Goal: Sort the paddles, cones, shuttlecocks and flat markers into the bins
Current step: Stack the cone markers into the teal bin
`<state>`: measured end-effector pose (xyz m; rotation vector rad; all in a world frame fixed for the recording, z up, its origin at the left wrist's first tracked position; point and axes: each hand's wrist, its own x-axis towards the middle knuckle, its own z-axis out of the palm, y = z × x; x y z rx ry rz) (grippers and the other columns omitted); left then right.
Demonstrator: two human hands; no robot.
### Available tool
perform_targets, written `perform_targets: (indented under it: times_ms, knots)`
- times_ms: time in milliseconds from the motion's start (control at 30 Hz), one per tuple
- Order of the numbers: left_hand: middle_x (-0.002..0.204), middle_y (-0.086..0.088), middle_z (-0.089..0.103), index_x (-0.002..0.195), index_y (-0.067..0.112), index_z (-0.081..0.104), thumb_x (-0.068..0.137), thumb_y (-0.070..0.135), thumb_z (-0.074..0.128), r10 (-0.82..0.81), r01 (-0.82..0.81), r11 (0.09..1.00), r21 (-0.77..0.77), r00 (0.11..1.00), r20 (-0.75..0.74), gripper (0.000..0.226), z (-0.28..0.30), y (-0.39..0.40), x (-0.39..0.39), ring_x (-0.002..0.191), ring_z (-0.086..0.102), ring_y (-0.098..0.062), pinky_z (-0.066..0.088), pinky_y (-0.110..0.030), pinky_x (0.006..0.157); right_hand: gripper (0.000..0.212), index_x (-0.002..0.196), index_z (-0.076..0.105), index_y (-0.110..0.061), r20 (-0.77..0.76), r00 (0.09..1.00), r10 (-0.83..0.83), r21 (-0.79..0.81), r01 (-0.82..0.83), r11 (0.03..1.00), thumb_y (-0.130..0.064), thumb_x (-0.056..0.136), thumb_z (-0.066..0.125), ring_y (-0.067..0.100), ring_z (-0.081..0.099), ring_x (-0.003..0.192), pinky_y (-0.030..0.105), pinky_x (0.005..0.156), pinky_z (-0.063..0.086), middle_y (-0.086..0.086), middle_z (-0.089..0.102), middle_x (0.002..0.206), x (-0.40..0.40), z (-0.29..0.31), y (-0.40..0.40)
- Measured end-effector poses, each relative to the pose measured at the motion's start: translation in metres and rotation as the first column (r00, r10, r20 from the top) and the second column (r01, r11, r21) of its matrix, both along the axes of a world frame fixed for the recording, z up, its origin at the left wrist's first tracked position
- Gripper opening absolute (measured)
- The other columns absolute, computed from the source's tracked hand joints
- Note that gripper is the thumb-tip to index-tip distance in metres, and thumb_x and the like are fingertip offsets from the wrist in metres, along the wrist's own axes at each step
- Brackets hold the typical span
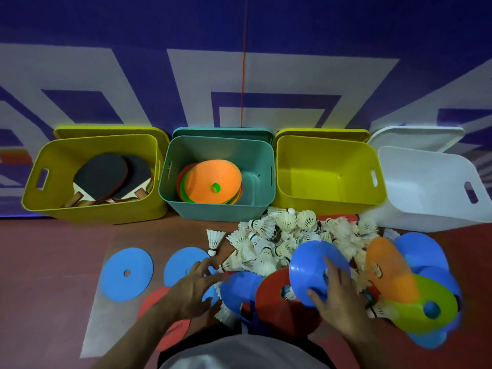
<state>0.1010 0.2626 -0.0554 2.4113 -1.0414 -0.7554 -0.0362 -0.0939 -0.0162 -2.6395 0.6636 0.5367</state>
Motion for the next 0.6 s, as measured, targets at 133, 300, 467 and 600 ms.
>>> perform_targets:
  times_ms: [133, 300, 467, 600]
  knots:
    - [0.139, 0.002, 0.032, 0.127, 0.046, 0.055, 0.085, 0.043, 0.064, -0.03, 0.03, 1.0, -0.006, 0.998, 0.062, 0.043, -0.009, -0.009, -0.013, 0.113, 0.044, -0.015, 0.053, -0.032, 0.081, 0.099, 0.158, 0.004, -0.021, 0.024, 1.0, 0.017, -0.115, -0.014, 0.993, -0.063, 0.086, 0.058, 0.035, 0.041, 0.126, 0.046, 0.101, 0.042, 0.008, 0.04, 0.148, -0.003, -0.006, 0.018]
    - [0.136, 0.003, 0.035, 0.105, 0.045, 0.068, 0.085, 0.034, 0.067, -0.007, 0.015, 0.998, -0.064, 0.993, 0.117, 0.022, -0.024, -0.023, -0.028, 0.112, 0.045, -0.016, 0.049, -0.025, 0.069, 0.11, 0.158, 0.01, -0.021, 0.055, 0.997, 0.055, -0.207, -0.042, 0.977, -0.061, 0.075, 0.071, 0.032, 0.045, 0.124, 0.05, 0.09, 0.045, 0.007, 0.045, 0.136, -0.001, -0.008, 0.039]
    - [0.135, 0.01, 0.031, 0.094, 0.041, 0.07, 0.093, 0.043, 0.058, 0.083, -0.062, 0.987, -0.145, 0.986, 0.147, 0.012, -0.017, -0.034, -0.025, 0.116, 0.042, -0.009, 0.048, -0.025, 0.074, 0.128, 0.158, 0.006, -0.014, 0.004, 0.999, 0.033, -0.247, -0.031, 0.969, -0.069, 0.064, 0.074, 0.035, 0.043, 0.124, 0.055, 0.089, 0.047, 0.015, 0.036, 0.135, 0.005, -0.011, 0.042]
    - [0.133, 0.005, 0.035, 0.092, 0.039, 0.064, 0.096, 0.043, 0.056, 0.067, -0.006, 0.983, -0.185, 0.942, 0.328, 0.01, 0.005, -0.038, -0.023, 0.116, 0.041, -0.014, 0.045, -0.025, 0.07, 0.133, 0.158, 0.012, -0.011, 0.033, 0.999, 0.01, -0.288, 0.0, 0.958, -0.073, 0.058, 0.074, 0.038, 0.043, 0.123, 0.059, 0.085, 0.042, 0.017, 0.035, 0.133, 0.008, -0.004, 0.04]
